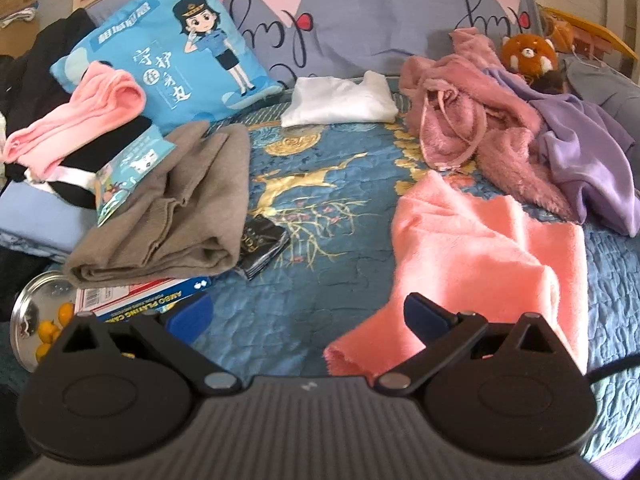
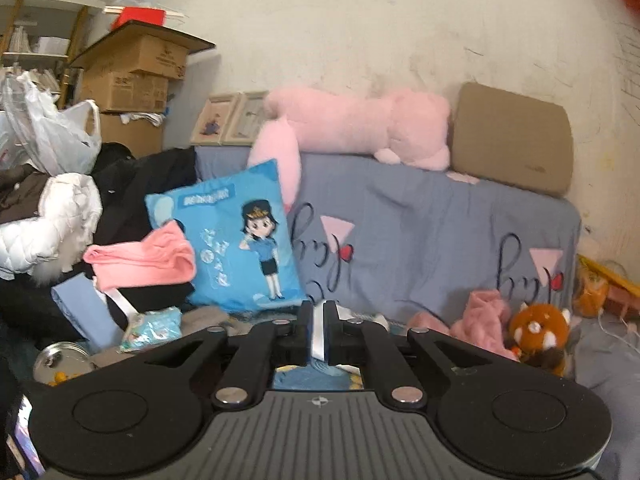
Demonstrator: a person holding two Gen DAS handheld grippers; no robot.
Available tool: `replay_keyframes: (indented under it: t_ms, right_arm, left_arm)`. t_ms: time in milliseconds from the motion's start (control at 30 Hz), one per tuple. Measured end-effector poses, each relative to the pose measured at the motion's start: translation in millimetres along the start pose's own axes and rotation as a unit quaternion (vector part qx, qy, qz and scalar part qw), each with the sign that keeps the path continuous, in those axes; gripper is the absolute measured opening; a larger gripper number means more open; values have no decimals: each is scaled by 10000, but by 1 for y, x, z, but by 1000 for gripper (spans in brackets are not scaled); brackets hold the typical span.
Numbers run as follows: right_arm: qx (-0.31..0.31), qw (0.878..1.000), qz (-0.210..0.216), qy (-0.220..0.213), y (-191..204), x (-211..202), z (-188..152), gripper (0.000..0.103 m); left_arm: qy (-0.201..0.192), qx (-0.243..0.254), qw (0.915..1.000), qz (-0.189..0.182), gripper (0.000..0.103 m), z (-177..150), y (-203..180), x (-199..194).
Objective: Fold towel
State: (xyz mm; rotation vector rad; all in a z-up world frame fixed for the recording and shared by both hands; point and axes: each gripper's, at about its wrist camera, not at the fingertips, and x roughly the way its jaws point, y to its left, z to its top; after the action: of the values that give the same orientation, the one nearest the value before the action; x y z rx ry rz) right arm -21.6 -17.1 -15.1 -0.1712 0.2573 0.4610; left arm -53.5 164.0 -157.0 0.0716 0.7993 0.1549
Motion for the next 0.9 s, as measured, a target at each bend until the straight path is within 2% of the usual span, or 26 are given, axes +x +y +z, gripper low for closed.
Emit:
replay_keyframes:
  t_ms: [67,133,233,300,367,433,500,600,667,700,733,767,800,900]
  right_arm:
    - [38,9992,-57,400,-6,7,-17,12]
    - [4,9960,-101,886,-8,15,-41,22]
    - [-347,9854,29,1664,-5,29,-90,25]
    - [-671,9765,303,2024,3,34,-120,25]
    - [-1006,9682,636,2200,14,35,-143,28]
    - [-1445,9585,948,2268,27,35,-157,45]
    - [-1925,9476,1184,2258,41,35,-167,56]
    - [-2372,9360,1325,2237,52,41,-176,59]
    - [-2574,9303,1265,2288,55,51,-182,55]
    - [-2677,9275,1169,2331,56,57,-185,47]
    - [-2778,9246,1065,2379,58,63,-188,21]
    - [-2742,9256,952,2430,56,67,-187,4]
    - [-2667,9275,837,2483,54,71,-185,5]
    - [-2127,9494,629,2224,37,66,-165,4]
  left_arm:
    - [29,-2,10000,59,103,-2,1,0]
    - [65,-1,9999,111,103,-3,3,1]
    - [128,-7,9997,189,103,-6,5,3]
    - [175,-17,9996,241,103,-7,7,5]
    - [222,-25,9993,294,103,-8,9,7]
    - [267,-6,9990,372,103,-9,11,8]
    - [314,4,9985,446,103,-10,13,10]
    - [361,-5,9980,525,103,-9,16,11]
    - [360,3,9978,556,103,-8,17,10]
    - [358,13,9977,567,103,-8,16,10]
    - [355,24,9977,578,103,-8,15,9]
    - [351,38,9977,585,103,-7,15,8]
    - [352,51,9977,585,103,-7,14,8]
    - [368,71,9976,587,103,-8,13,7]
